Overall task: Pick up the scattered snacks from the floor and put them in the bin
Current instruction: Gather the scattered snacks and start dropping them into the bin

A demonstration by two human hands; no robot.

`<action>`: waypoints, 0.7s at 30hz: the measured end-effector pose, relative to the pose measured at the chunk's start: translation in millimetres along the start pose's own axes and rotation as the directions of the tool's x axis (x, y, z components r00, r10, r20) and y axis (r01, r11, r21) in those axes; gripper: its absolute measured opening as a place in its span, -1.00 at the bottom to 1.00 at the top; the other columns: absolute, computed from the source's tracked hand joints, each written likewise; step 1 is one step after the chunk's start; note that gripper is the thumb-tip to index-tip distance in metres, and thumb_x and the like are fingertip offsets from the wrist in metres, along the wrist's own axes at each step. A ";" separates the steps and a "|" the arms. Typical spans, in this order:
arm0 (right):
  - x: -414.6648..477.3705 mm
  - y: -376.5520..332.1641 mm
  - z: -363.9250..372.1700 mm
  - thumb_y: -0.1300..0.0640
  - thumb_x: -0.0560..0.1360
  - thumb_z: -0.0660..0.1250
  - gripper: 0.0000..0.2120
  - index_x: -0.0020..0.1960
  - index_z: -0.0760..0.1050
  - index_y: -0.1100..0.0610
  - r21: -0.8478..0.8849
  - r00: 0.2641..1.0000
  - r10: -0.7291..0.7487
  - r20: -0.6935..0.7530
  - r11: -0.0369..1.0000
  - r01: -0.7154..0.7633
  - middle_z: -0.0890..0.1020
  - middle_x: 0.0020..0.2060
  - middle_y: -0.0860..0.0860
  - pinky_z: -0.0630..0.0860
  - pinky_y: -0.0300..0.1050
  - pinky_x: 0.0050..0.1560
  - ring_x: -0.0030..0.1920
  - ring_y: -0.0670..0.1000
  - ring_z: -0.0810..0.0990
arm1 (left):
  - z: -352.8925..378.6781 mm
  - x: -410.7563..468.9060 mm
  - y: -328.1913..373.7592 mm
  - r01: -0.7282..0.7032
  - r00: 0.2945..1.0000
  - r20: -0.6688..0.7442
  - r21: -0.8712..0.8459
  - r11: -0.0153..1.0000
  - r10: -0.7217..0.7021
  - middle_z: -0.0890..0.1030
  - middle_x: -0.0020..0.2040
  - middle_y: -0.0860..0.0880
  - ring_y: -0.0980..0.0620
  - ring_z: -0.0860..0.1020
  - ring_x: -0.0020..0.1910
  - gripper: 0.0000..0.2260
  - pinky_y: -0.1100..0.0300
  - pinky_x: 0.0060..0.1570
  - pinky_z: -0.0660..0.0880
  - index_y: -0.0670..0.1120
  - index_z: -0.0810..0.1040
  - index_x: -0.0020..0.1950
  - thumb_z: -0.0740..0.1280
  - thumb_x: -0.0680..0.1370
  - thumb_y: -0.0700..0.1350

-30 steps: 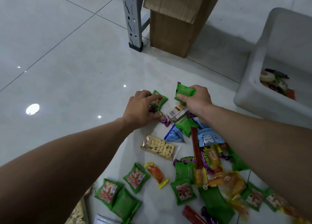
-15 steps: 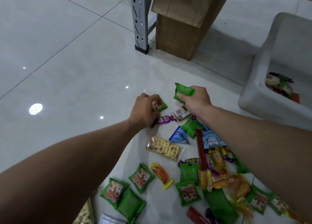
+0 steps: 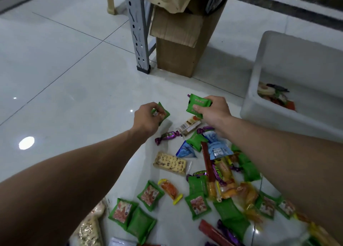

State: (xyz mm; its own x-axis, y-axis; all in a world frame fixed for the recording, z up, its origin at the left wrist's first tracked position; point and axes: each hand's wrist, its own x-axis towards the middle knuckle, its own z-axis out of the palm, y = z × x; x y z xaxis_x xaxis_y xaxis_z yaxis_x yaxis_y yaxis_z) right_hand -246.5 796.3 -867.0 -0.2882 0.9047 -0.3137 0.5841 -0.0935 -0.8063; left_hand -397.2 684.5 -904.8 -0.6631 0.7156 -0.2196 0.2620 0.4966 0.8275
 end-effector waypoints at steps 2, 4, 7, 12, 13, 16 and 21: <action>-4.7 -2.6 -10.7 0.15 0.43 0.48 -0.84 -0.06 0.53 0.03 0.018 0.999 -0.006 -0.044 1.000 0.007 0.64 -0.08 0.06 0.58 -0.06 0.03 -0.06 0.05 0.62 | 2.3 -1.8 12.6 -0.009 1.000 -0.008 -0.046 0.999 0.009 0.58 0.00 -0.05 0.00 0.54 -0.08 -0.91 0.39 -0.39 0.38 -0.06 0.63 -0.06 0.39 0.51 -0.24; -9.1 -3.6 -22.3 0.15 0.43 0.49 -0.80 0.02 0.55 0.06 0.044 0.995 0.001 -0.095 0.999 0.003 0.62 -0.08 0.03 0.56 -0.04 0.09 -0.04 0.04 0.61 | 6.5 -2.7 25.4 -0.039 0.999 -0.007 -0.090 0.995 0.038 0.59 -0.01 -0.07 0.06 0.54 -0.17 -0.89 0.39 -0.41 0.39 -0.05 0.62 -0.05 0.39 0.51 -0.25; -15.9 -2.2 -42.2 0.13 0.43 0.48 -0.71 0.14 0.57 0.11 0.061 0.988 0.010 -0.152 0.998 0.000 0.62 -0.07 0.02 0.55 -0.04 0.10 -0.04 0.03 0.59 | 18.5 -4.7 45.3 -0.097 0.995 0.011 -0.172 0.980 0.100 0.62 -0.05 -0.09 0.14 0.54 -0.27 -0.87 0.40 -0.42 0.45 -0.08 0.62 -0.04 0.40 0.49 -0.28; -25.1 8.0 -85.6 0.11 0.44 0.48 -0.83 0.00 0.55 0.04 0.091 0.957 0.032 -0.288 0.996 -0.006 0.61 -0.09 0.01 0.51 -0.13 0.00 -0.07 0.01 0.56 | 57.4 -11.2 87.0 -0.174 0.977 0.085 -0.219 0.960 0.197 0.63 -0.15 -0.08 0.08 0.56 -0.31 -0.88 0.20 -0.29 0.55 -0.07 0.62 -0.07 0.40 0.47 -0.28; -25.7 9.8 -95.3 0.12 0.43 0.48 -0.83 -0.01 0.56 0.03 0.111 0.943 0.041 -0.330 0.994 -0.005 0.61 -0.10 0.01 0.52 -0.14 -0.01 -0.09 0.01 0.56 | 66.9 -11.6 97.2 -0.188 0.971 0.098 -0.245 0.951 0.217 0.63 -0.16 -0.10 0.04 0.57 -0.30 -0.88 0.15 -0.25 0.57 -0.06 0.62 -0.09 0.41 0.46 -0.27; -27.1 14.9 -128.6 0.17 0.43 0.49 -0.74 0.10 0.60 0.07 0.222 0.892 0.094 -0.443 0.975 0.007 0.60 -0.12 -0.03 0.53 -0.19 -0.04 -0.11 -0.03 0.57 | 97.2 -12.2 129.0 -0.197 0.962 0.120 -0.328 0.924 0.247 0.65 -0.14 -0.12 -0.13 0.60 -0.18 -0.86 -0.09 -0.11 0.61 0.04 0.61 -0.20 0.45 0.41 -0.21; -23.6 30.5 -184.6 0.14 0.42 0.49 -0.77 0.07 0.60 0.10 0.294 0.810 0.185 -0.557 0.956 -0.015 0.61 -0.15 -0.02 0.45 -0.23 -0.15 -0.17 -0.06 0.55 | 141.0 -19.2 180.0 -0.224 0.937 0.163 -0.393 0.892 0.308 0.65 -0.09 -0.14 -0.15 0.61 -0.04 -0.75 -0.15 0.00 0.57 0.08 0.57 -0.27 0.47 0.40 -0.28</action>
State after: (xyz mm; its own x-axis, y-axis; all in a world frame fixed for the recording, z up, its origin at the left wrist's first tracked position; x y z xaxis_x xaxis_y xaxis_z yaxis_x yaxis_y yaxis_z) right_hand -81.8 848.8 -791.5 0.2974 0.9467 -0.1235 0.3393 -0.2257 -0.9132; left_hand -238.5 829.4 -824.5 -0.4267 0.9037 -0.0356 0.1063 0.0893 0.9903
